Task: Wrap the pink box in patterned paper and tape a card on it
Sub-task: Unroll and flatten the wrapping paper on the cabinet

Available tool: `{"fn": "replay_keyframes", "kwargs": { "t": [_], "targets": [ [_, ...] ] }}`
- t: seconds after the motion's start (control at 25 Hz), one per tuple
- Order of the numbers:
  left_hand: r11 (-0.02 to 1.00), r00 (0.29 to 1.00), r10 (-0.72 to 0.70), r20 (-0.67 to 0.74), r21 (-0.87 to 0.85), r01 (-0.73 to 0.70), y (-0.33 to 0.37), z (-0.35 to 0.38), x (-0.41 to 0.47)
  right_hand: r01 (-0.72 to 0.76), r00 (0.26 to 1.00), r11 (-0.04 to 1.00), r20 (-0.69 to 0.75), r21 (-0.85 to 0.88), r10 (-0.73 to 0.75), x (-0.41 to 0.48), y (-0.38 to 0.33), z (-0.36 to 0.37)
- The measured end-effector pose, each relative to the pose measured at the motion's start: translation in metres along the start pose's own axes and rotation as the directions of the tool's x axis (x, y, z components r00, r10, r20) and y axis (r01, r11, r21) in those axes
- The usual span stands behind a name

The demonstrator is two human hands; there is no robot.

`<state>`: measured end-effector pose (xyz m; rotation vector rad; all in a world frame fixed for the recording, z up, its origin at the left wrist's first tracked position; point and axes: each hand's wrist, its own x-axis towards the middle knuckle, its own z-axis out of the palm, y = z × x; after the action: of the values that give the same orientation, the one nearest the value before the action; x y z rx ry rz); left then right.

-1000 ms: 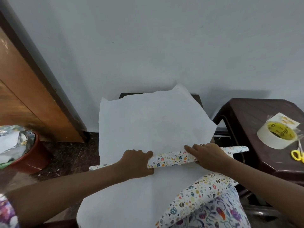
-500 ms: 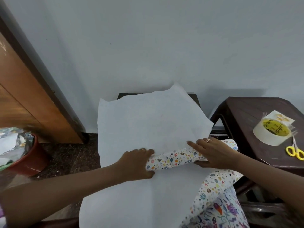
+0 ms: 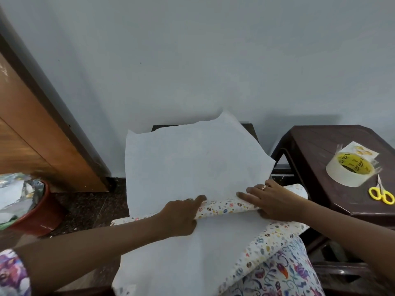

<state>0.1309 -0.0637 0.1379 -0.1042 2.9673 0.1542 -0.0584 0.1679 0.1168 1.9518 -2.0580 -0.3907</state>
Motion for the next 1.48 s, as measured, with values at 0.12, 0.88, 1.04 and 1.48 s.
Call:
{"fn": "replay_keyframes", "kwargs": {
  "t": [0.12, 0.88, 1.04, 1.48],
  "targets": [
    [0.998, 0.999, 0.047, 0.013, -0.044, -0.046, -0.003, -0.002, -0.016, -0.141, 0.935, 0.898, 0.353, 0.418, -0.018, -0.004, -0.006, -0.016],
    [0.916, 0.844, 0.084, 0.529, -0.374, 0.143, -0.02, -0.019, -0.02, -0.431, 0.874, 0.403, 0.485, 0.807, -0.038, 0.015, -0.028, -0.069],
    [0.995, 0.994, 0.038, 0.106, 0.09, -0.047, -0.002, -0.017, -0.03, -0.455, 0.811, 0.521, 0.577, 0.722, -0.092, 0.038, -0.031, -0.077],
    [0.911, 0.829, 0.1, 0.55, -0.386, 0.146, -0.001, -0.026, -0.049, -0.405, 0.721, 0.753, 0.688, 0.519, -0.086, 0.029, -0.056, -0.087]
  ]
}}
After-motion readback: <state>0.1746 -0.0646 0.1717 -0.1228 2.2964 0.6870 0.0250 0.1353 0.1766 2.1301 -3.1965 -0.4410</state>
